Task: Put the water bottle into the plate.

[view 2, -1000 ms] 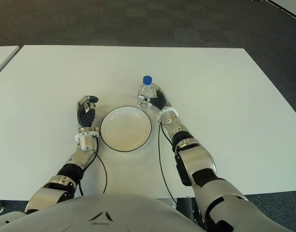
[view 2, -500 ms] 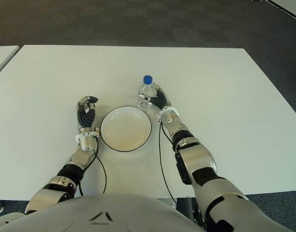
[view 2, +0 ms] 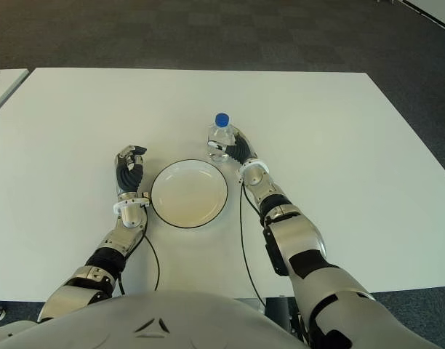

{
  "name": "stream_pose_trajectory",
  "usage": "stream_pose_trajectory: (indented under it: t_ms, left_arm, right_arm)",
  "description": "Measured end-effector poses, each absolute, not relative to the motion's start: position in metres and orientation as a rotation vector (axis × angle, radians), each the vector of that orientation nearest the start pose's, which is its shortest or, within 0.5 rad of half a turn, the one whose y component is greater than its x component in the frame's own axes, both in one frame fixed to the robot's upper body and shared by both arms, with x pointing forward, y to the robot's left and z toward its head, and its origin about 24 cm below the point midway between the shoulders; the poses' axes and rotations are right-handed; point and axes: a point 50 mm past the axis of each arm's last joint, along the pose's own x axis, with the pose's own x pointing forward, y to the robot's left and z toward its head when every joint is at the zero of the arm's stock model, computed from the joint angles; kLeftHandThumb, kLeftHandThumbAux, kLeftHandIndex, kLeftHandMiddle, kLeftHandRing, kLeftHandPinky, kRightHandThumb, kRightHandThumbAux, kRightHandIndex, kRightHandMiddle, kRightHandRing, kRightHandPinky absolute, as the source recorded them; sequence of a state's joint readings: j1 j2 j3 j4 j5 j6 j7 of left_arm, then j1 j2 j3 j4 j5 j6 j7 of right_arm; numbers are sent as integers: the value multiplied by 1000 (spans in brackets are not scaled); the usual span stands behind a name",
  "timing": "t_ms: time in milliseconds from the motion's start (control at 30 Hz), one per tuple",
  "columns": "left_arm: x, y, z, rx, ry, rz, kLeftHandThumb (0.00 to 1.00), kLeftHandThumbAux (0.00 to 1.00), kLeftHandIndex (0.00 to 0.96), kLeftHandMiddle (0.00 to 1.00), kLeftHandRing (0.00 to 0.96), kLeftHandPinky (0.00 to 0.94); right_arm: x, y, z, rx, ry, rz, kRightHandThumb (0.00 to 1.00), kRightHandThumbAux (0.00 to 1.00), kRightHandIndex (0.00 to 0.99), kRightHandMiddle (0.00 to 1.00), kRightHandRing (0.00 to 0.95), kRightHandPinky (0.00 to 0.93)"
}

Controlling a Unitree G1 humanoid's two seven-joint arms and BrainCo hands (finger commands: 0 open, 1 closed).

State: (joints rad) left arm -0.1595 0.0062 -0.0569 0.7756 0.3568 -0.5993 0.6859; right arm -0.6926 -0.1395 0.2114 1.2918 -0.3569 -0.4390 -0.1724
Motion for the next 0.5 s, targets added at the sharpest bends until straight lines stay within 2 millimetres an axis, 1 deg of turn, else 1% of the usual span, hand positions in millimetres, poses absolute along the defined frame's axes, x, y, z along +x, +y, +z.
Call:
stream_pose_trajectory:
  t_ms: [200,400,500]
  left_arm:
    - [246,143,-27,298,-96,379,844,672,448,437,397,415]
    - [246,143,-27,296,-93,368,843,673,437,445,416,437]
    - [246,143,-27,295,-96,368,844,672,433,448,421,432]
  right_arm:
    - [338,-126,-2,-596,110,267,571,388,35,0,43,186]
    - [337,-115,-1,-557,97,294,588,392,44,4,46,191]
    - [337,-109,-1,-532,89,312,595,389,46,6,48,195]
